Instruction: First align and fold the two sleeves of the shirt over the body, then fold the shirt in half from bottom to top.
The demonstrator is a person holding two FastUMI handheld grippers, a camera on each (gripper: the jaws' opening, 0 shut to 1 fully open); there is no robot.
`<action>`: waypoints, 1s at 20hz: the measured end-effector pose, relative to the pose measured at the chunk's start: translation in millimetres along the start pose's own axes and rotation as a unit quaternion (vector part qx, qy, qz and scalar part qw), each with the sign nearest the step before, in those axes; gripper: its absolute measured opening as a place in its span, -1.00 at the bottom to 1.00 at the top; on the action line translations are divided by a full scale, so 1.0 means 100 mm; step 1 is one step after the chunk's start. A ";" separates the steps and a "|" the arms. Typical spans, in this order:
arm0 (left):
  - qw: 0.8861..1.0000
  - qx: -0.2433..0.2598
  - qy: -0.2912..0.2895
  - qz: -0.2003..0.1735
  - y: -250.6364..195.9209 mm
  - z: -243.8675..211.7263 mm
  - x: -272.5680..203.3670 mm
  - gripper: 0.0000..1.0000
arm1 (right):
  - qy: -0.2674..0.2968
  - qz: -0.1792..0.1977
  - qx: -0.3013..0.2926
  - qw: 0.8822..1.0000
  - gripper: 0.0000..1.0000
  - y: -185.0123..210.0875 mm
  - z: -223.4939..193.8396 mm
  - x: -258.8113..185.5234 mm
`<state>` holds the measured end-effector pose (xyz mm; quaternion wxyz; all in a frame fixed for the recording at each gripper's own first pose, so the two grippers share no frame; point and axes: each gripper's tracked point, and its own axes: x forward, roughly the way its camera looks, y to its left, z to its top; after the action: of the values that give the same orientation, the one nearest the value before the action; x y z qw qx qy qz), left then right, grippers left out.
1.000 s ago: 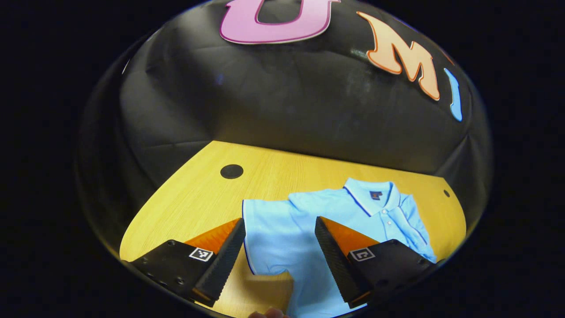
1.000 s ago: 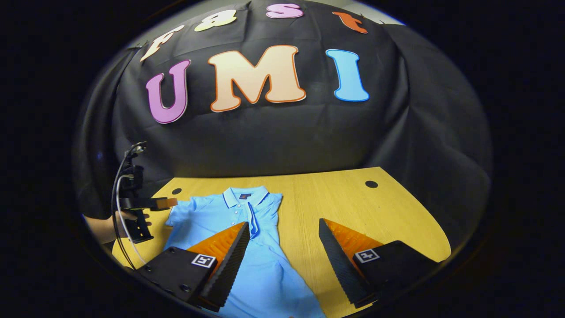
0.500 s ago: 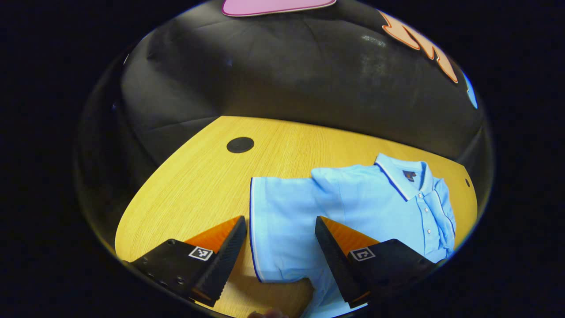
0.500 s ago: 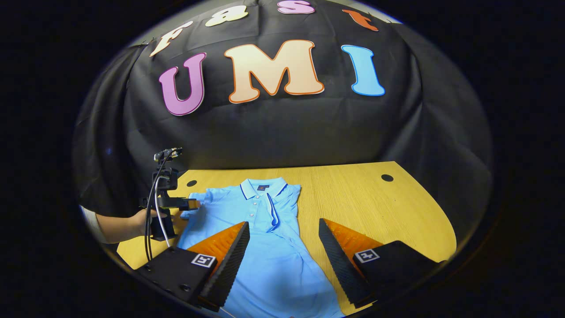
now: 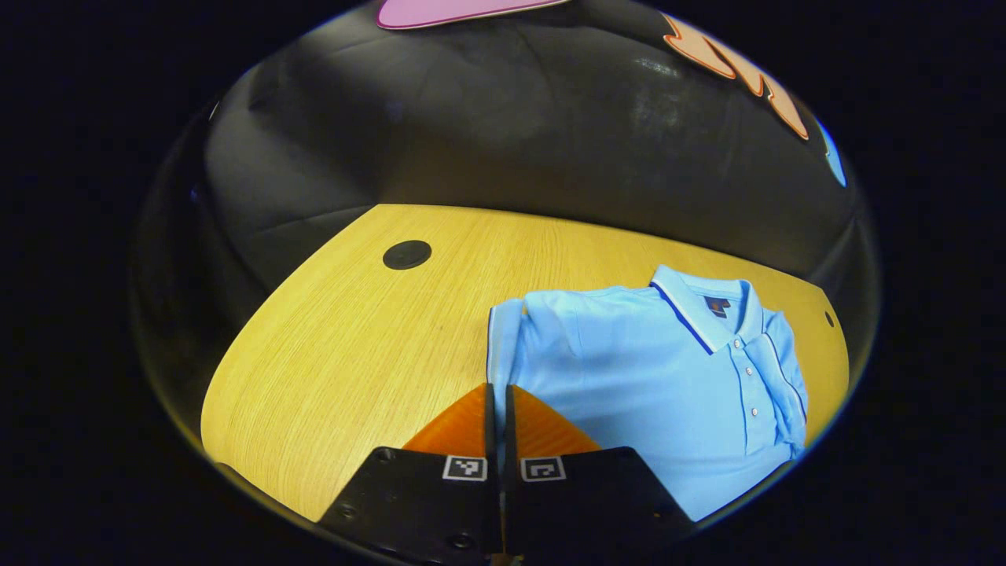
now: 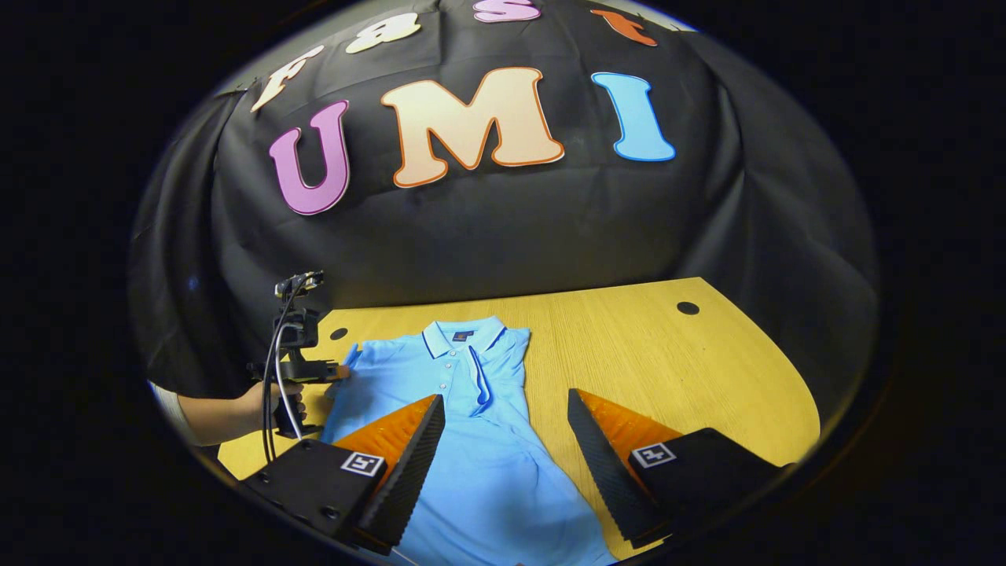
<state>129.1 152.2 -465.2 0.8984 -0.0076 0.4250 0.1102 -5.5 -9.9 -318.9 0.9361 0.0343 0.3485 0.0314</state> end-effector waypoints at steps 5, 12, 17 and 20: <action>0.999 0.011 -0.030 0.011 -0.18 0.24 -0.21 -1.00 | -0.010 0.002 -0.005 1.000 0.95 -0.11 0.07 -0.14; 0.997 0.044 -0.053 -0.019 -0.86 0.39 -0.39 -1.00 | -0.022 0.002 0.012 1.000 0.95 -0.35 0.11 -0.33; 0.996 0.070 -0.046 -0.034 -1.27 0.22 -0.41 -1.00 | -0.026 -0.005 0.016 1.000 0.95 -0.54 0.08 -0.44; 0.996 0.077 -0.032 -0.039 -1.45 0.06 -0.37 -1.00 | -0.026 -0.012 0.020 0.999 0.95 -0.66 0.06 -0.51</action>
<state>139.9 4.4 -444.6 0.9128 0.0490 0.4031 0.0425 -38.0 -80.1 -287.1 0.9444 0.0501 0.3246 0.0125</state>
